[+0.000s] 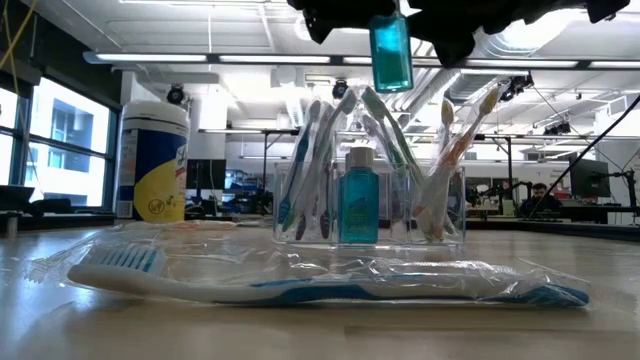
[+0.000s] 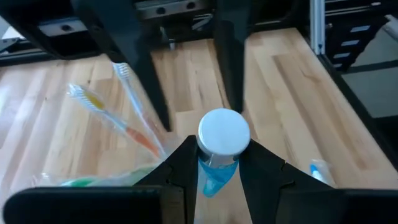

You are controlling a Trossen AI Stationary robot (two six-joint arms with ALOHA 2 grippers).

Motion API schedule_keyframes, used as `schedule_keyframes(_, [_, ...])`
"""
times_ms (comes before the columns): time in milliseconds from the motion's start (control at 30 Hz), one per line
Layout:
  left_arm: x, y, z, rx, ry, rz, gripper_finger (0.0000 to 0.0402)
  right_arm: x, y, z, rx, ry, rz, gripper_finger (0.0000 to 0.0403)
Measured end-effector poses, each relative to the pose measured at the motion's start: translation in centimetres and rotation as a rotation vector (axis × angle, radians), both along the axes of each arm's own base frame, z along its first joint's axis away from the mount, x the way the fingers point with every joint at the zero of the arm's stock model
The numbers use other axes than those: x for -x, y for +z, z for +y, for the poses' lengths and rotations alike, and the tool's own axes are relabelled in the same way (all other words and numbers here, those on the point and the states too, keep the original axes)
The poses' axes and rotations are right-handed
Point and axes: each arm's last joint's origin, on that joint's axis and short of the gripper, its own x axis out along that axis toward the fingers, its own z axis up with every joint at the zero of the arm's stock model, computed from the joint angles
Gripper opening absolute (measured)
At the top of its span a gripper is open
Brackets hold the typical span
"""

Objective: Pick & Place toothbrushing station
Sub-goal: Put the blue mouthwash into the transparent organizer

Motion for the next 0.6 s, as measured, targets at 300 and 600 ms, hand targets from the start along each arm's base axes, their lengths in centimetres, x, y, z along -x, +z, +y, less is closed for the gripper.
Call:
schedule_keyframes(300, [-0.01, 0.0, 0.11, -0.02, 0.021, -0.002, 0.0087, 0.0, -0.11, -0.11, -0.023, -0.013, 0.014, 0.0174])
schedule_keyframes(600, [-0.02, 0.02, 0.11, -0.021, 0.024, -0.005, 0.0087, -0.01, -0.37, -0.39, -0.035, -0.025, 0.042, 0.0174])
